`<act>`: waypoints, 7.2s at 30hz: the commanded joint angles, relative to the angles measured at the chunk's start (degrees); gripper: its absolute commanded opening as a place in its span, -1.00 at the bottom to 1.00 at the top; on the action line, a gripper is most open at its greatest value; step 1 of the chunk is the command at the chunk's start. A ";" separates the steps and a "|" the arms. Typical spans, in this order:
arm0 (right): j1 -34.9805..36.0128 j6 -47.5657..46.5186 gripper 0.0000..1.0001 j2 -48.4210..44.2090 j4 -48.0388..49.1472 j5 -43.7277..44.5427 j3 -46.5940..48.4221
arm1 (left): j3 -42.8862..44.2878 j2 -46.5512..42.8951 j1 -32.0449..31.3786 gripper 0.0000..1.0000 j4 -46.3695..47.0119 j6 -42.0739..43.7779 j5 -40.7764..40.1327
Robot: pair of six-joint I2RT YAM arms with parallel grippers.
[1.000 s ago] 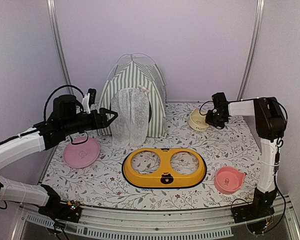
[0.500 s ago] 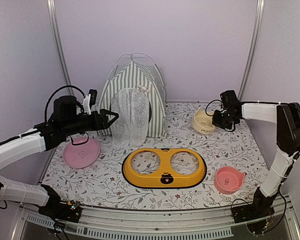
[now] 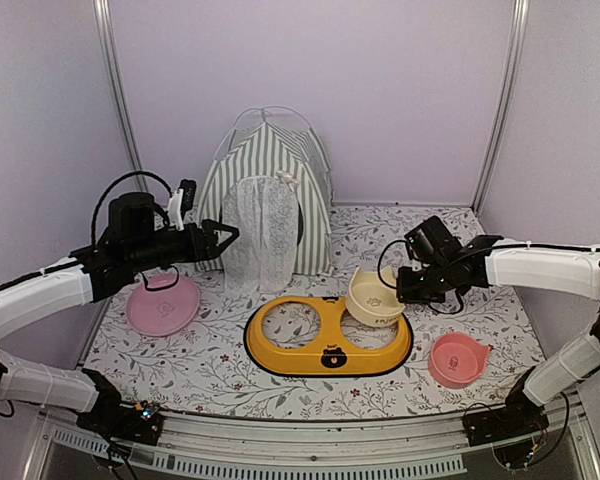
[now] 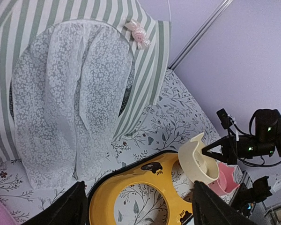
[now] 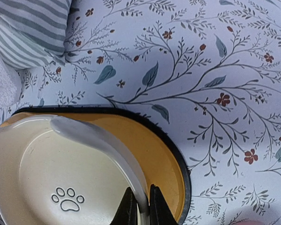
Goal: Set up the pet tent
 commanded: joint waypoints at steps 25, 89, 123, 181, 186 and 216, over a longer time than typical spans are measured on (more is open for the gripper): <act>12.10 10.76 -1.00 2.06 1.58 11.36 -3.49 | -1.55 1.12 -0.72 0.56 2.64 -0.17 1.33; 9.66 31.60 -0.24 -7.80 -3.44 7.72 -20.07 | -3.49 0.22 -0.66 0.56 2.02 -0.99 0.20; 9.68 15.37 -1.00 -7.81 -18.88 18.77 4.70 | -4.78 -3.77 -0.57 0.56 -1.20 -0.63 -3.48; 33.02 -15.65 -0.96 46.29 -19.80 6.44 56.45 | -12.23 -11.92 9.27 0.57 -4.13 -0.70 -5.49; 33.15 -15.64 -0.35 46.19 -19.31 5.91 56.87 | -12.30 -11.57 9.27 0.56 -3.57 -0.81 -5.19; 19.12 -11.67 0.98 7.69 9.99 7.12 17.99 | -11.97 -11.50 9.27 0.99 -1.42 2.37 -1.98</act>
